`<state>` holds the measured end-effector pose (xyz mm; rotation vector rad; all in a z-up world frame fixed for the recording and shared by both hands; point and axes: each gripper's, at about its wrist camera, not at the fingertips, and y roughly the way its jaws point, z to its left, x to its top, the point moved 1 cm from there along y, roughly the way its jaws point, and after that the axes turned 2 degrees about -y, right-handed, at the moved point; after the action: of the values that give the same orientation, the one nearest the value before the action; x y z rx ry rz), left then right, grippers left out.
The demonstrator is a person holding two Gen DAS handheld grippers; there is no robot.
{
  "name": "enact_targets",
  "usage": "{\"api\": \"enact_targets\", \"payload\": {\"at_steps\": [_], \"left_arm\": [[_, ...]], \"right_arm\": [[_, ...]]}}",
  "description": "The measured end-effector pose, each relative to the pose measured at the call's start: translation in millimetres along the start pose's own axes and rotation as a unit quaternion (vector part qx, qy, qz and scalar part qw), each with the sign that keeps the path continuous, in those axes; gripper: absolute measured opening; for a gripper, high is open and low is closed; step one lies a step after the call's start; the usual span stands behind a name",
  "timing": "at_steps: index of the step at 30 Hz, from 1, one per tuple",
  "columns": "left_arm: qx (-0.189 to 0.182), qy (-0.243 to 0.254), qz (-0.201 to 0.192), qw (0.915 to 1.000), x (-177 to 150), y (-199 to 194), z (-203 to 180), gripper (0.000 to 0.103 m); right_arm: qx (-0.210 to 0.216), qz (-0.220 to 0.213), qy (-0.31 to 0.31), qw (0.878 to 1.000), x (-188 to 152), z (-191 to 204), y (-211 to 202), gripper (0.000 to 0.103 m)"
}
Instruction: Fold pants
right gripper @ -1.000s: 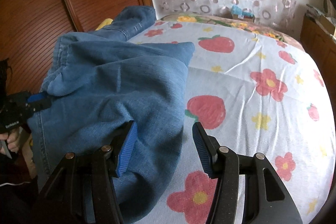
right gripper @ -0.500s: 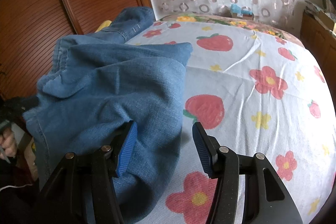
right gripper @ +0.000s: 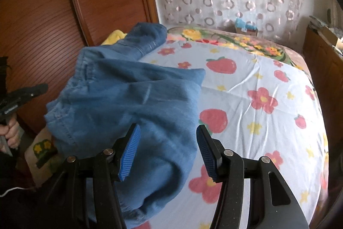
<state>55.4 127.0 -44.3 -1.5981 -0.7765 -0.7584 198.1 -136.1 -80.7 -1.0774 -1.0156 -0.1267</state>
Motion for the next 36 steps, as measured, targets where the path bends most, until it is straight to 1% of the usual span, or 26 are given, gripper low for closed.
{"api": "enact_targets", "payload": {"at_steps": [3,7,9,14,19,22,30,31,33,34,35,36], "left_arm": [[-0.003,0.006,0.002,1.0000,-1,2,-5,0.005],[-0.010,0.011,0.004,0.9999,-1,5,-13,0.005],[-0.012,0.015,0.007,0.9998,1,8,-18,0.006],[-0.021,0.022,0.009,0.9995,4,15,-29,0.006],[-0.033,0.030,0.014,0.9989,5,22,-41,0.006],[-0.038,0.034,0.018,0.9986,6,27,-46,0.006],[-0.048,0.038,0.020,0.9979,9,32,-54,0.006],[-0.049,0.037,0.020,0.9979,10,33,-54,0.006],[-0.048,0.037,0.020,0.9980,10,33,-55,0.006],[-0.048,0.037,0.020,0.9980,10,33,-55,0.006],[-0.048,0.037,0.021,0.9979,10,33,-55,0.006],[-0.049,0.036,0.021,0.9979,10,34,-56,0.006]], "right_arm": [[0.004,0.002,0.003,1.000,-5,5,-2,0.056],[-0.003,0.020,0.008,1.000,-6,1,15,0.057],[-0.006,0.026,0.011,1.000,-4,-3,22,0.059],[0.000,0.044,0.017,0.999,7,-16,41,0.060],[0.002,0.065,0.010,0.998,15,-25,61,0.060],[0.015,0.078,0.012,0.997,17,-29,72,0.060],[0.043,0.094,0.010,0.995,14,-28,86,0.061],[0.054,0.098,0.013,0.994,13,-28,88,0.061],[0.061,0.097,0.013,0.993,13,-28,89,0.061],[0.064,0.097,0.014,0.993,13,-28,90,0.060],[0.068,0.096,0.015,0.993,13,-28,90,0.055],[0.080,0.098,0.015,0.992,14,-25,92,0.042]]}}
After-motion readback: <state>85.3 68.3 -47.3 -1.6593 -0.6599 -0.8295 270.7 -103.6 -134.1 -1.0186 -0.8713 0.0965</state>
